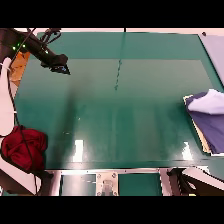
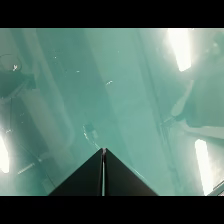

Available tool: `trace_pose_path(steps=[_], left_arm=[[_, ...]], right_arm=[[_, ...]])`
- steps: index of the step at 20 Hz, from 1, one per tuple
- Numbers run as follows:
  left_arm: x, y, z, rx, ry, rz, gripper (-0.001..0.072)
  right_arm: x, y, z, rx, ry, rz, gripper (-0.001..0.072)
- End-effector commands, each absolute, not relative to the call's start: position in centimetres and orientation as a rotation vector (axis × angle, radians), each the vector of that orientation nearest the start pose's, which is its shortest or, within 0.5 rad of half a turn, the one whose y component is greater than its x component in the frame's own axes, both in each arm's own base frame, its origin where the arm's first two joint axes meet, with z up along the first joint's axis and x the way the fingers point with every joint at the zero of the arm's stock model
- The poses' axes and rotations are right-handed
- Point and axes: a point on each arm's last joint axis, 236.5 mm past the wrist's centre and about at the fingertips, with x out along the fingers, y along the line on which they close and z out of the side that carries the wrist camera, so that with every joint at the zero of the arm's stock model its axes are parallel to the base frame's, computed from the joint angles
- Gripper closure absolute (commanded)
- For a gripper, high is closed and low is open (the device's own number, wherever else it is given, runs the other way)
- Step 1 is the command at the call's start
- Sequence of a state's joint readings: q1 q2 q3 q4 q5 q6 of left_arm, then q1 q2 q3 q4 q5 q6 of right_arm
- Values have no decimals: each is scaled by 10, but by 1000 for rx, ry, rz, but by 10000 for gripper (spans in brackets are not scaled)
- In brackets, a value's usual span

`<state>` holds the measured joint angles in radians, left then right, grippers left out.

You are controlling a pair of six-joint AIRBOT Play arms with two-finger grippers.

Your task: Fold the shirts.

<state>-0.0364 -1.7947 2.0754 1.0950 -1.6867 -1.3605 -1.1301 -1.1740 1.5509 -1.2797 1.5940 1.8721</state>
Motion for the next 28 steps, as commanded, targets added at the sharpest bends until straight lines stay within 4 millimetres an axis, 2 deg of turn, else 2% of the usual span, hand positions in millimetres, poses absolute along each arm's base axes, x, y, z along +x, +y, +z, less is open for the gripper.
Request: trace_pose_path(steps=[1,5,7,9,11,13,14,16,17,18,19,20,22,24,25,26,28], left_arm=[[462,-124,94,-90,1320,-599,691],[460,-124,91,-94,1330,-601,690],[457,-124,78,-107,1363,-598,690],[455,-124,67,-112,1380,-597,690],[456,-124,65,-115,1381,-595,690],[463,-125,67,-119,1351,-587,691],[466,-125,67,-121,1340,-583,690],[469,-126,68,-124,1325,-580,691],[472,-126,68,-125,1315,-577,691],[473,-126,69,-125,1309,-575,691],[474,-126,69,-125,1306,-573,691],[475,-126,69,-126,1304,-572,691],[474,-126,69,-126,1305,-573,691],[472,-126,68,-125,1316,-576,691],[471,-125,68,-124,1321,-577,690],[470,-125,68,-125,1322,-577,690],[470,-126,68,-127,1323,-576,691]], right_arm=[[139,-287,110,1078,1060,-1058,697],[119,-259,28,1169,1233,-1058,697],[108,-258,3,1150,1268,-1092,697],[91,-265,-3,1087,1301,-1151,697],[83,-272,-1,1044,1312,-1187,696],[85,-275,-2,1042,1296,-1186,697],[93,-274,-2,1062,1270,-1164,697],[126,-268,-1,1118,1197,-1063,697],[157,-262,5,1137,1136,-965,697],[197,-256,17,1159,1050,-849,697],[247,-247,41,1167,937,-706,697],[295,-237,73,1153,818,-573,697],[367,-227,141,1074,613,-419,697],[414,-225,200,993,461,-351,697],[430,-226,219,968,417,-330,698],[443,-228,230,959,397,-314,698],[457,-235,229,960,409,-301,698]])
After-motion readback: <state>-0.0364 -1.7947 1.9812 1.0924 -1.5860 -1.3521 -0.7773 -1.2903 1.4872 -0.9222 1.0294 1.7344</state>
